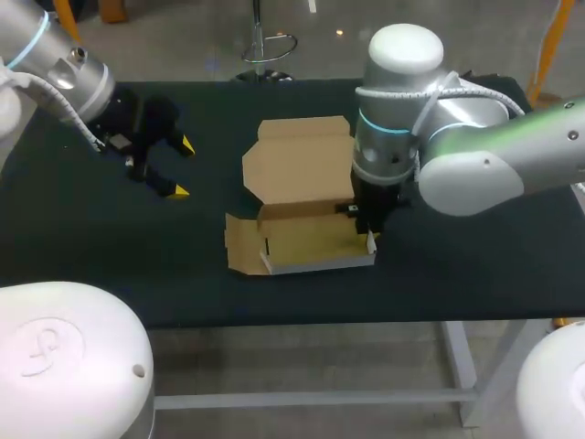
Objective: Assemble the packaging by folding the flat box into shape, placing the metal phone stand inside, and closing the box properly
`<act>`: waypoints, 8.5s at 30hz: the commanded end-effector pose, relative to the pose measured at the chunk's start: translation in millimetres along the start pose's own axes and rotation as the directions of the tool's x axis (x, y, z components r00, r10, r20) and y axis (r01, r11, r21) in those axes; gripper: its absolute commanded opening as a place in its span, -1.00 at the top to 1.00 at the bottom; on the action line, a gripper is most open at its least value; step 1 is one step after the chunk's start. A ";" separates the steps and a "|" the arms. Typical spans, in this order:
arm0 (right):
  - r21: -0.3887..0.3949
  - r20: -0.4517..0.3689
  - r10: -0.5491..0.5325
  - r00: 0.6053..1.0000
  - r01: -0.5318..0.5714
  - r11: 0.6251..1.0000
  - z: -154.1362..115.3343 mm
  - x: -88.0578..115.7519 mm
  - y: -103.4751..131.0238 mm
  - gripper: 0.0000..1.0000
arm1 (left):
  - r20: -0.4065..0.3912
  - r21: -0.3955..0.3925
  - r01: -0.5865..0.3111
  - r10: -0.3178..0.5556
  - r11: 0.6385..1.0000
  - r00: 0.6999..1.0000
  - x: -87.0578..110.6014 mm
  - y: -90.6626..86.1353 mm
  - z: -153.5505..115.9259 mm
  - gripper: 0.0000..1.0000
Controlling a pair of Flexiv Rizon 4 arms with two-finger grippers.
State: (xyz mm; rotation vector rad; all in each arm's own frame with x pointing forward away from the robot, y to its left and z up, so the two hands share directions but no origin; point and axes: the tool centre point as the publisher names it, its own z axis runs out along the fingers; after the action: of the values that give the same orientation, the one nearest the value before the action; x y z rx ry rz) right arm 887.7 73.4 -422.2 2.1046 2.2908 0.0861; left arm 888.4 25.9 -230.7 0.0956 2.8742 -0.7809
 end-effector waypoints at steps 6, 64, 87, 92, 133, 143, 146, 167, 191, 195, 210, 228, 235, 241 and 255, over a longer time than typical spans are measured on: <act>0.006 0.027 0.014 1.000 -0.014 1.000 0.3 7.5 4.4 1.00 | -0.002 -0.005 0.001 -0.001 1.000 1.000 0.0 -0.7 -0.6 -1.00; 0.006 0.010 0.044 0.999 -0.044 0.999 2.1 7.6 5.7 1.00 | -0.196 0.038 0.962 -0.942 0.270 0.272 27.4 1.7 31.8 -1.00; 0.006 0.010 0.044 0.999 -0.044 0.999 2.1 7.6 5.7 1.00 | -0.102 0.010 1.000 -0.994 -0.029 -0.027 26.4 27.2 105.0 -0.83; 0.006 0.010 0.044 0.999 -0.044 0.999 2.1 7.6 5.7 1.00 | -0.094 -0.013 0.999 -0.995 -0.030 -0.031 29.1 28.0 117.7 -0.70; 0.006 0.010 0.044 0.999 -0.044 0.999 2.1 7.6 5.7 1.00 | 0.157 -0.024 0.993 -0.981 -0.117 -0.112 28.1 -13.3 157.6 1.00; 0.006 0.010 0.044 0.999 -0.044 0.999 2.1 7.6 5.7 1.00 | 0.291 -0.015 0.996 -0.953 -0.087 -0.079 23.0 -29.6 164.9 1.00; 0.006 0.010 0.044 0.999 -0.044 0.999 2.1 7.6 5.7 1.00 | 0.302 -0.017 0.996 -0.950 -0.084 -0.075 22.4 -31.8 166.5 1.00; 0.006 0.010 0.044 0.999 -0.044 0.999 2.1 7.6 5.7 1.00 | -0.011 0.005 0.996 -0.996 -0.092 -0.092 29.9 19.7 104.6 0.00; 0.006 0.010 0.044 0.999 -0.044 0.999 2.1 7.6 5.7 1.00 | -0.238 -0.088 0.993 -0.967 -0.077 -0.096 37.1 64.4 131.8 0.48; 0.006 0.010 0.044 0.999 -0.044 0.999 2.1 7.6 5.7 1.00 | -0.261 -0.096 0.992 -0.960 -0.080 -0.103 37.6 64.9 137.4 0.53; 0.006 0.010 0.044 0.999 -0.044 0.999 2.1 7.6 5.7 1.00 | -0.332 -0.106 0.990 -0.935 -0.097 -0.127 40.2 51.2 163.6 0.69; 0.006 0.010 0.044 0.999 -0.044 0.999 2.1 7.6 5.7 1.00 | -0.416 -0.074 0.995 -0.905 -0.065 -0.090 41.2 16.3 165.1 0.58; 0.006 0.010 0.044 0.999 -0.044 0.999 2.1 7.6 5.7 1.00 | -0.441 -0.060 0.997 -0.894 -0.055 -0.076 39.5 1.5 164.1 0.56; 0.006 0.010 0.044 0.999 -0.044 0.999 2.1 7.6 5.7 1.00 | -0.463 -0.048 0.997 -0.884 -0.053 -0.069 37.2 -10.6 165.3 0.43; 0.006 0.010 0.044 0.999 -0.044 0.999 2.1 7.6 5.7 1.00 | -0.482 -0.030 0.998 -0.873 -0.062 -0.069 32.3 -26.9 166.9 0.32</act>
State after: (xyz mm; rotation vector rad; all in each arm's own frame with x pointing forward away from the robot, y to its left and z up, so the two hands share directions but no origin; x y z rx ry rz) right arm 892.7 80.9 -423.4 2.1541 2.2412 0.0722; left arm 878.2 -80.1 -364.4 -2.3773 2.4982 -1.5392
